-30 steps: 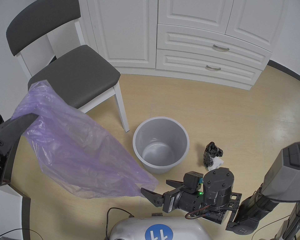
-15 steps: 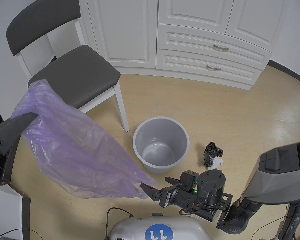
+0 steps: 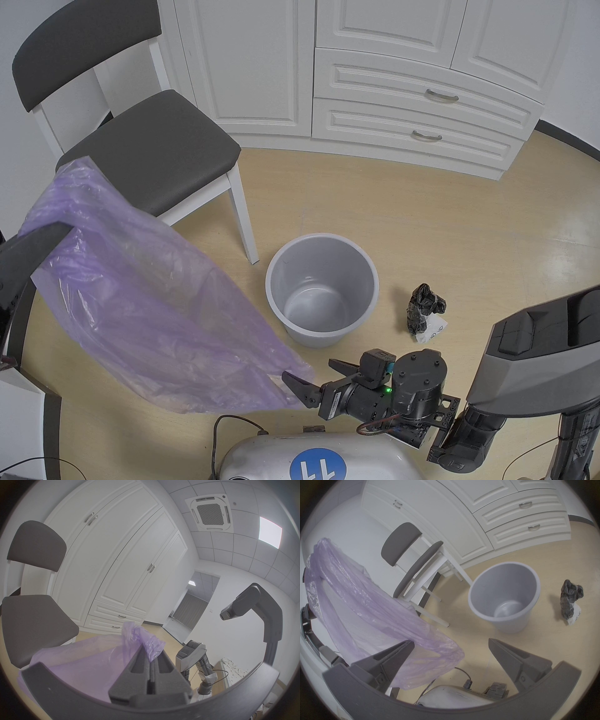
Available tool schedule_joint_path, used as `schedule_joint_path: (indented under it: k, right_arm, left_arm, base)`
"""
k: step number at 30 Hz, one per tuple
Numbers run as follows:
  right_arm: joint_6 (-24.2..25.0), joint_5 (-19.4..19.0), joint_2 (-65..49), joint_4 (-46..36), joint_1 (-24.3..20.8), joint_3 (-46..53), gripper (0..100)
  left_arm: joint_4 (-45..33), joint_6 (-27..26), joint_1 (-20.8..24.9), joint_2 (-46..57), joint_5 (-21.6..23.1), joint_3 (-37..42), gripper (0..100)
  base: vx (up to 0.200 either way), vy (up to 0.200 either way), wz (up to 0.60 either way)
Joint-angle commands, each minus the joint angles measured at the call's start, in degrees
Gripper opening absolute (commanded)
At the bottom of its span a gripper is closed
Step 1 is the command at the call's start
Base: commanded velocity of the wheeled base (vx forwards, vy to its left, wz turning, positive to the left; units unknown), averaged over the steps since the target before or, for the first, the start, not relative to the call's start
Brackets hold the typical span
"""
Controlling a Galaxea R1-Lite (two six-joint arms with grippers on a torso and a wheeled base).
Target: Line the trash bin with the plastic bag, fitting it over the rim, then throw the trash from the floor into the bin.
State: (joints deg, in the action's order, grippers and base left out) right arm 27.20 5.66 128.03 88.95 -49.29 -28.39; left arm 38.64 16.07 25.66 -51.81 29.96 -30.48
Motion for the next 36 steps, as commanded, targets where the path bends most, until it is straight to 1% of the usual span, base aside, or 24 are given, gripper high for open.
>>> schedule_joint_path:
  k: [1,4,5,6,8,11,15,17,21,31,32,36]
  right_arm:
    - [0.14,-0.56,0.82,0.69,-0.55,0.44,100]
    - [1.72,-1.7,1.0,0.87,-0.64,0.44,100]
    - [5.41,-3.11,-0.14,0.69,-0.81,0.44,100]
    - [7.17,-4.25,-1.11,0.52,-0.9,0.53,100]
    - [8.93,-5.57,-2.69,-1.24,-0.99,0.35,100]
    - [9.37,-5.66,-4.36,-5.46,-0.9,-0.52,100]
    - [9.45,-5.39,-4.63,-6.6,-0.99,-0.88,100]
    - [9.45,-5.3,-4.36,-6.69,-1.07,-0.79,100]
    - [9.45,-5.13,-3.75,-6.16,-1.34,-0.88,100]
    - [9.37,-4.87,-1.99,-5.11,-1.07,-1.32,100]
    - [9.37,-4.51,-0.23,-3.17,-0.64,-1.84,100]
    - [9.01,-3.99,1.61,-0.62,0.07,-1.84,100]
  left_arm:
    - [0.03,0.1,0.0,-0.13,0.01,-0.11,0]
    - [0.12,0.1,0.0,-0.13,0.01,-0.2,0]
    - [0.12,0.1,0.0,-0.05,-0.08,-0.37,0]
    - [0.12,0.1,0.0,-0.05,0.01,-0.46,0]
    - [0.12,0.1,0.0,0.13,-0.08,-0.55,0]
    - [0.2,0.19,0.0,0.31,-0.08,-0.81,0]
    - [1.61,0.28,0.0,0.39,-0.08,-0.72,0]
    - [3.02,1.6,0.0,0.39,-0.08,-0.64,0]
    - [5.13,4.41,0.0,0.39,-0.08,-0.46,0]
    - [5.74,4.67,0.0,0.57,-0.08,-0.37,0]
    - [5.74,4.67,0.0,0.66,-0.08,-0.37,0]
    - [5.74,4.67,0.0,0.57,-0.08,-0.29,0]
  base:
    - [0.0,0.0,0.0]
    - [0.0,0.0,0.0]
    - [0.0,0.0,0.0]
    - [0.0,0.0,0.0]
    - [0.0,0.0,0.0]
    - [0.0,0.0,0.0]
    - [0.0,0.0,0.0]
    - [0.0,0.0,0.0]
    - [0.0,0.0,0.0]
    - [0.0,0.0,0.0]
    - [0.0,0.0,0.0]
    - [0.0,0.0,0.0]
